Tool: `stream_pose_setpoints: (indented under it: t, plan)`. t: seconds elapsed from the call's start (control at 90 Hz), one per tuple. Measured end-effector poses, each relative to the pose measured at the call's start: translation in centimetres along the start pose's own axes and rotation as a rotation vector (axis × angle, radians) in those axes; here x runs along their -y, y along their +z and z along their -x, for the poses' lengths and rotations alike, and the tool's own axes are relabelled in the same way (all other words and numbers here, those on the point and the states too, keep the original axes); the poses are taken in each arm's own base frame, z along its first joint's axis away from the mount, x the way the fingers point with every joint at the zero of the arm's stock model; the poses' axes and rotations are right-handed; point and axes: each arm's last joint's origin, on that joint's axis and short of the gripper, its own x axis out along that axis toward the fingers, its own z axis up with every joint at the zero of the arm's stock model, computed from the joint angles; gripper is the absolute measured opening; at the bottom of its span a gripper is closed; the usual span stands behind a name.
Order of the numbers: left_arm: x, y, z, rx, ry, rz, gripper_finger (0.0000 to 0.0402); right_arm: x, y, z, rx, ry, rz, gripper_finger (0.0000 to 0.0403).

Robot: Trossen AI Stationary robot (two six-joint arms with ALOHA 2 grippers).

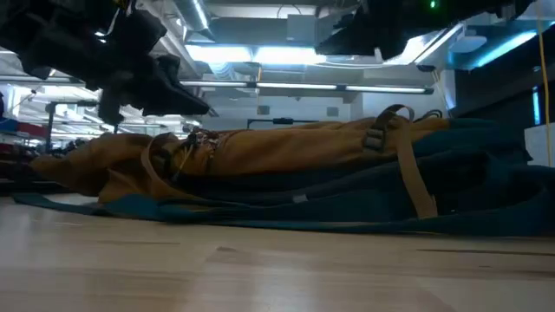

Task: Unpack backpack
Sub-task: Open the brown backpack

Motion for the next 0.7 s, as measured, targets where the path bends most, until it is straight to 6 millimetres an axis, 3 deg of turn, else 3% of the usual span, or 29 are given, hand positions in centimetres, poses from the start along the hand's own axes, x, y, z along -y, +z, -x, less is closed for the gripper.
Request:
stream_pose_setpoints:
  t: [0.178, 0.4, 0.7]
  plan:
    - [0.1, -0.1, 0.0, 0.002, -0.033, 0.012, 0.0, -2.1, -1.9, -3.2, -0.072, 0.037, 0.052, 0.0]
    - [0.3, -0.3, 0.0, -0.023, -0.045, 0.059, 0.0, -4.3, -0.4, -6.7, -0.086, 0.095, 0.183, 0.0008]
    - [0.6, -1.1, -0.1, -0.097, -0.071, 0.089, 0.0, -5.6, 1.1, -8.8, -0.095, 0.234, 0.214, 0.0117]
